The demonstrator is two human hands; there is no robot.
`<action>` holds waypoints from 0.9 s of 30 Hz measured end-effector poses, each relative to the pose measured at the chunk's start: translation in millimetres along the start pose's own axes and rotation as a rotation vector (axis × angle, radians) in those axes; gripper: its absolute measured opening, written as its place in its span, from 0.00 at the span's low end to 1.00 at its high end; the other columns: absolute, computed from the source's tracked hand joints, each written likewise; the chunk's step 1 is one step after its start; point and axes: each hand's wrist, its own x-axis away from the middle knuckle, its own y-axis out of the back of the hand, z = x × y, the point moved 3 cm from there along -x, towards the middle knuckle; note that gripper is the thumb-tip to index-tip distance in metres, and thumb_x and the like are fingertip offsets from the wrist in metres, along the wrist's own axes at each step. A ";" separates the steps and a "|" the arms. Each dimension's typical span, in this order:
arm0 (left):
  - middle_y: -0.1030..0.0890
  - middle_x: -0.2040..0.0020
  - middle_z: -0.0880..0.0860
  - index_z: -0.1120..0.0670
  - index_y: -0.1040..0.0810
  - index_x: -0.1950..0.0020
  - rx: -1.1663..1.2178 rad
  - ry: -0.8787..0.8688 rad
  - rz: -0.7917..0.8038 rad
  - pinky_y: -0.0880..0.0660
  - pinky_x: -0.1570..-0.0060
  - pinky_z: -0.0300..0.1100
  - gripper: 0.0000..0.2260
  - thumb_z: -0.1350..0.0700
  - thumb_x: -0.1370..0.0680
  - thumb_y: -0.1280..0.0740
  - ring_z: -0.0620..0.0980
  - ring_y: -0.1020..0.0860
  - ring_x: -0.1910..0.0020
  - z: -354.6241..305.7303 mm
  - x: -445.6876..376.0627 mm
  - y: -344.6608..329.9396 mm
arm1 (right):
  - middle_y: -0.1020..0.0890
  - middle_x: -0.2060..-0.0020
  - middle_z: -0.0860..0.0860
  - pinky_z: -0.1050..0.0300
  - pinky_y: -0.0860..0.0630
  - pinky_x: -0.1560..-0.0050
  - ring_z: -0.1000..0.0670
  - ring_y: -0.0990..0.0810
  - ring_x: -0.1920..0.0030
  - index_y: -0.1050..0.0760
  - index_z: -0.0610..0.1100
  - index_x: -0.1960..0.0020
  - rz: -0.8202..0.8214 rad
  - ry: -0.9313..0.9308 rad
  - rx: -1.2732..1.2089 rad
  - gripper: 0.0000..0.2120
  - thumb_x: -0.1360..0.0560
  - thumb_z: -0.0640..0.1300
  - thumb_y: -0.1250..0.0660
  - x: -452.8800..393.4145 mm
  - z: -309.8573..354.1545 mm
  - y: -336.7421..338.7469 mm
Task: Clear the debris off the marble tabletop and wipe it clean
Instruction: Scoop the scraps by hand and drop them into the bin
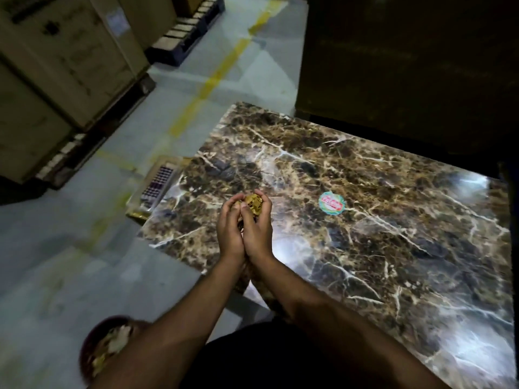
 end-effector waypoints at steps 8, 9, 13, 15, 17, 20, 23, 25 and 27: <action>0.18 0.45 0.50 0.56 0.22 0.39 0.155 0.008 -0.346 0.24 0.50 0.34 0.09 0.59 0.17 0.40 0.39 0.18 0.48 -3.3 27.2 166.6 | 0.18 0.47 0.55 0.55 0.21 0.45 0.58 0.18 0.49 0.30 0.53 0.33 0.241 -0.049 0.100 0.16 0.19 0.45 0.33 89.2 -39.6 -131.6; 0.18 0.44 0.50 0.55 0.22 0.40 0.175 0.009 -0.384 0.23 0.47 0.37 0.09 0.59 0.17 0.40 0.41 0.18 0.46 -2.6 32.8 193.8 | 0.18 0.48 0.55 0.60 0.22 0.46 0.59 0.18 0.49 0.30 0.49 0.32 0.274 -0.047 0.110 0.16 0.19 0.43 0.33 105.0 -46.1 -153.3; 0.18 0.46 0.49 0.58 0.23 0.38 0.217 -0.008 -0.547 0.23 0.46 0.35 0.10 0.62 0.16 0.41 0.39 0.19 0.48 2.5 65.5 315.7 | 0.20 0.48 0.54 0.69 0.26 0.50 0.57 0.20 0.49 0.30 0.49 0.34 0.417 -0.076 0.183 0.15 0.18 0.40 0.33 184.7 -81.4 -240.1; 0.18 0.45 0.49 0.59 0.23 0.38 0.228 -0.006 -0.616 0.24 0.49 0.32 0.10 0.63 0.16 0.40 0.37 0.19 0.49 9.1 83.5 376.2 | 0.20 0.47 0.54 0.62 0.23 0.47 0.53 0.19 0.47 0.31 0.49 0.34 0.501 -0.105 0.216 0.14 0.18 0.42 0.34 226.6 -106.6 -282.5; 0.18 0.44 0.51 0.58 0.23 0.38 0.270 0.021 -0.654 0.25 0.48 0.32 0.09 0.62 0.17 0.39 0.39 0.19 0.47 17.3 99.4 425.5 | 0.20 0.47 0.54 0.59 0.23 0.46 0.57 0.18 0.48 0.30 0.47 0.33 0.559 -0.128 0.240 0.14 0.17 0.43 0.36 263.0 -128.5 -314.7; 0.18 0.41 0.59 0.60 0.22 0.38 0.343 0.042 -0.786 0.24 0.42 0.41 0.14 0.57 0.21 0.36 0.50 0.19 0.41 31.3 126.8 500.3 | 0.19 0.48 0.56 0.58 0.22 0.46 0.63 0.18 0.51 0.30 0.46 0.32 0.663 -0.172 0.291 0.13 0.16 0.41 0.38 319.4 -157.9 -359.3; 0.17 0.44 0.57 0.63 0.21 0.40 0.302 0.093 -0.896 0.25 0.48 0.31 0.13 0.59 0.21 0.36 0.40 0.18 0.48 38.9 145.9 546.3 | 0.19 0.46 0.56 0.53 0.20 0.43 0.61 0.17 0.50 0.30 0.49 0.31 0.742 -0.211 0.336 0.14 0.16 0.43 0.36 355.4 -181.2 -383.2; 0.18 0.46 0.49 0.58 0.20 0.42 0.281 0.111 -0.954 0.27 0.51 0.27 0.11 0.58 0.22 0.37 0.34 0.20 0.51 53.6 150.8 564.8 | 0.19 0.44 0.55 0.53 0.21 0.41 0.61 0.18 0.48 0.30 0.53 0.33 0.787 -0.213 0.391 0.14 0.17 0.44 0.36 367.7 -199.8 -396.5; 0.20 0.46 0.44 0.51 0.23 0.43 0.320 0.165 -0.995 0.28 0.51 0.25 0.08 0.59 0.19 0.37 0.30 0.21 0.51 77.9 150.6 572.1 | 0.18 0.42 0.53 0.51 0.21 0.39 0.57 0.18 0.43 0.29 0.54 0.34 0.810 -0.174 0.449 0.15 0.20 0.46 0.34 368.3 -216.0 -403.7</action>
